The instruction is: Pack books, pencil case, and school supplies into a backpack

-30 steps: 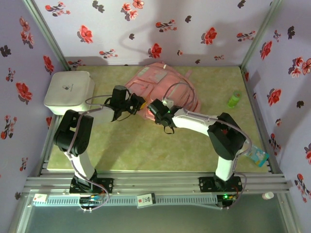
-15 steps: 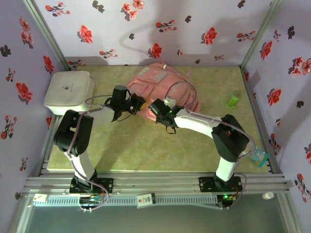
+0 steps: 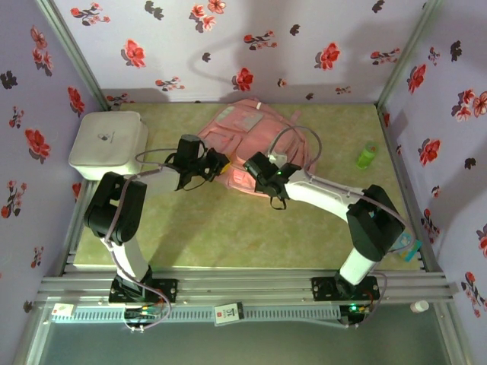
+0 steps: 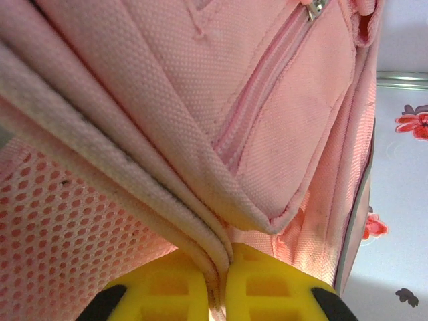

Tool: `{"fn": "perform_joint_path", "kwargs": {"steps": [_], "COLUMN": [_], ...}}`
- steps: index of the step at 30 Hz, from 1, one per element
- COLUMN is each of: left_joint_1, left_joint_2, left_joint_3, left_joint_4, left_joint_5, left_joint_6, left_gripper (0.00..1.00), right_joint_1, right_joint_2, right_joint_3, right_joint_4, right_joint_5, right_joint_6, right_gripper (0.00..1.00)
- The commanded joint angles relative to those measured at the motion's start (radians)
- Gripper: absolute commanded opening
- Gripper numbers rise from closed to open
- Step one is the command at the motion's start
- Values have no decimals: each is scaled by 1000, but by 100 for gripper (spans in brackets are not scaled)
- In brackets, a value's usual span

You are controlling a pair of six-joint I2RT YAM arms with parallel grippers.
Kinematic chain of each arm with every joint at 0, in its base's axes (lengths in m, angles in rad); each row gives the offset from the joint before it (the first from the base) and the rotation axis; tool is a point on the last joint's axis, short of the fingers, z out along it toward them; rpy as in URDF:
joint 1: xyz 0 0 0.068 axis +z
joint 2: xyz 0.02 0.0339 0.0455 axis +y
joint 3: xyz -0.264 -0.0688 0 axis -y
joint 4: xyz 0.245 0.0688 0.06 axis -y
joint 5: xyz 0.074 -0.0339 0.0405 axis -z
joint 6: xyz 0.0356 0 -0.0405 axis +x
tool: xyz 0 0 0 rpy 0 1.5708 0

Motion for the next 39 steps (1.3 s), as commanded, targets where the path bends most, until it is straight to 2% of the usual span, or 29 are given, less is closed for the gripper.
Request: {"fn": "perform_joint_path", "kwargs": {"steps": [1,8,12,21,25,29,39], "left_joint_1": [14,15,14,18,42,64,73], "left_joint_2": [-15,-21,-24,-24,-21,-10,41], "left_joint_3": [22,34,33,39,43,63,149], "left_joint_4": [-38,-54,-56,-73,-84,-121,-202], "left_joint_5": [-21,-18,-18,-18,-20,-25,-18], "left_joint_6": [63,73,75,91,110,145,236], "left_gripper": [0,0,0,0,0,0,0], "right_joint_1": [-37,-43,-46,-47,-61,-118,-181], "right_joint_2": [-34,4,21,-6,-68,-98,-48], "right_joint_3": [-24,16,28,18,-22,-49,1], "right_joint_4": [-40,-4,5,3,-3,-20,-24], "right_joint_5": [23,-29,-32,30,92,90,-66], "right_joint_6": [-77,-186,-205,-236,-240,-249,-398], "right_gripper": [5,25,26,5,4,3,2]}}
